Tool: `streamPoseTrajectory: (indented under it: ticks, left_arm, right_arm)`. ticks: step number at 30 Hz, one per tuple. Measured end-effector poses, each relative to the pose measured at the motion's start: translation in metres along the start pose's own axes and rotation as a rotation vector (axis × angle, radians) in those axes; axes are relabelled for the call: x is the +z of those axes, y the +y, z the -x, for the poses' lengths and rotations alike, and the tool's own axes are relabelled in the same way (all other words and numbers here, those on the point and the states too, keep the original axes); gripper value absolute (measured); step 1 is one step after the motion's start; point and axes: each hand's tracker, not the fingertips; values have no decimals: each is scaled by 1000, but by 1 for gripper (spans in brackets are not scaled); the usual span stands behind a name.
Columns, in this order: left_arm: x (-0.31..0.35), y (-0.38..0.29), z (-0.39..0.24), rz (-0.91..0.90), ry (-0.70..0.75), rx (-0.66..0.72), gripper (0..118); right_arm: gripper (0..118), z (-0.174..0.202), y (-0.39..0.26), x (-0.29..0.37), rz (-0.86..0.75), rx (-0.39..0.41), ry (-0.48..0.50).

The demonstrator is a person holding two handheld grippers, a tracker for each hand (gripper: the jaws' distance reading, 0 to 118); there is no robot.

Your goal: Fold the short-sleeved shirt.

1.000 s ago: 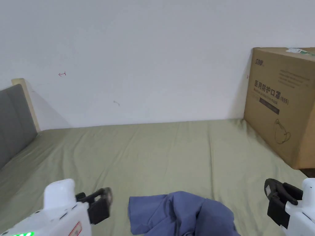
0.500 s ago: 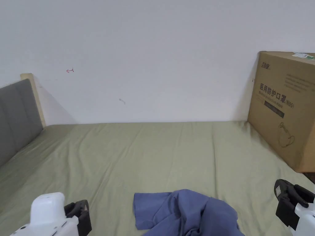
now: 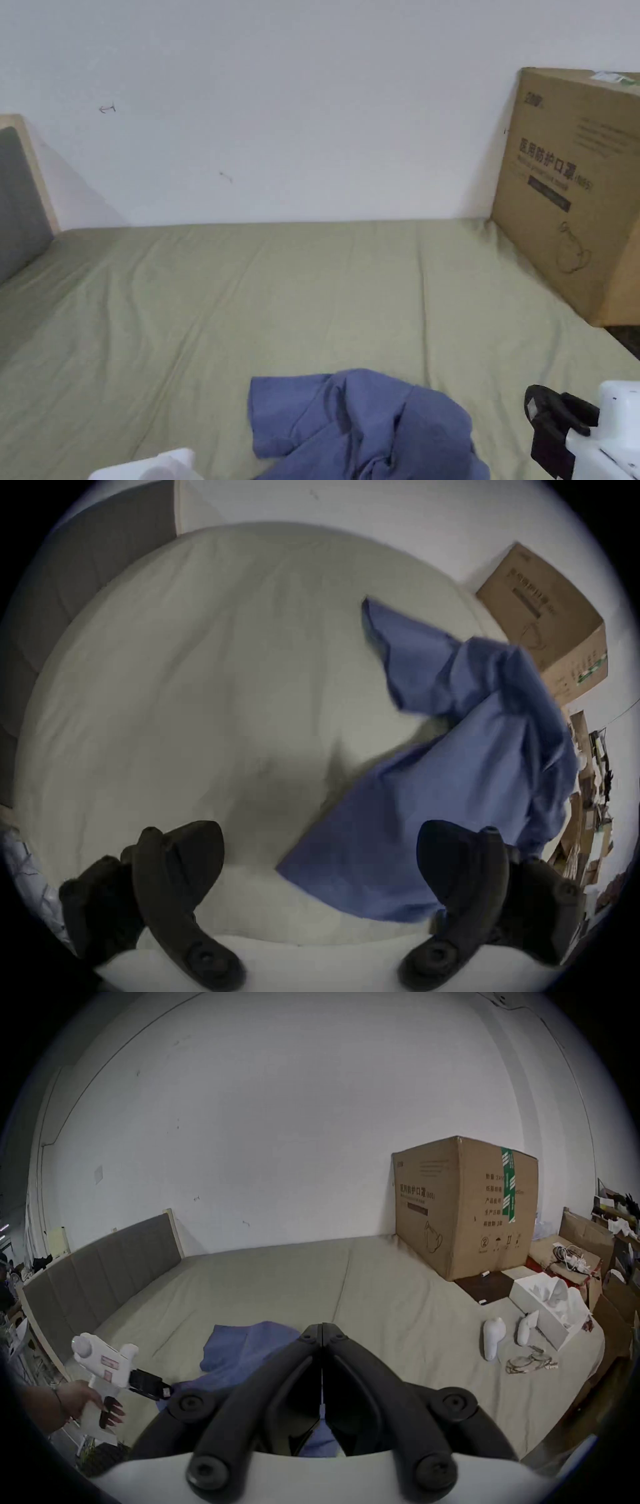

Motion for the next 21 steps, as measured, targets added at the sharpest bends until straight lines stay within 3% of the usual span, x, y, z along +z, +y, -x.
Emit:
streamPoseTrajectory:
  ticks: [1,2,3,4,5,7,9,12,14,15,17,19,20,21]
  left_arm:
    - [-4,-3,-5,14,22,-27,109]
    - [6,-8,-15,-38,89,-111,95]
    - [17,-11,-21,-83,96,-157,68]
    - [26,-12,-27,-128,80,-171,11]
    - [42,-14,-27,-178,31,-172,0]
    - [70,-17,-20,-240,-102,-119,0]
    - [99,-18,-2,-320,-156,-54,0]
    - [138,-30,14,-427,-72,-32,0]
    - [151,-34,25,-433,-71,-14,0]
    - [151,-35,34,-435,-69,-9,0]
    - [150,-36,45,-430,-52,-1,0]
    - [146,-38,52,-420,-32,5,0]
    - [148,-39,48,-415,-26,13,0]
    - [147,-39,50,-407,-23,26,0]
  right_arm:
    - [0,-1,-1,-6,14,2,0]
    - [0,-2,0,-15,32,7,-1]
    - [0,-4,1,-24,51,8,2]
    - [0,-6,3,-34,66,6,4]
    - [0,-9,6,-48,91,0,14]
    - [0,-17,13,-83,182,-36,57]
    - [0,-29,20,-124,263,-123,177]
    - [3,-37,29,-193,468,-183,90]
    - [77,-47,25,-236,595,-267,87]
    - [100,-51,17,-257,663,-291,100]
    - [103,-54,3,-289,761,-335,47]
    - [101,-53,-16,-312,871,-331,2]
    - [94,-51,-24,-317,902,-331,9]
    - [72,-47,-30,-317,938,-324,25]
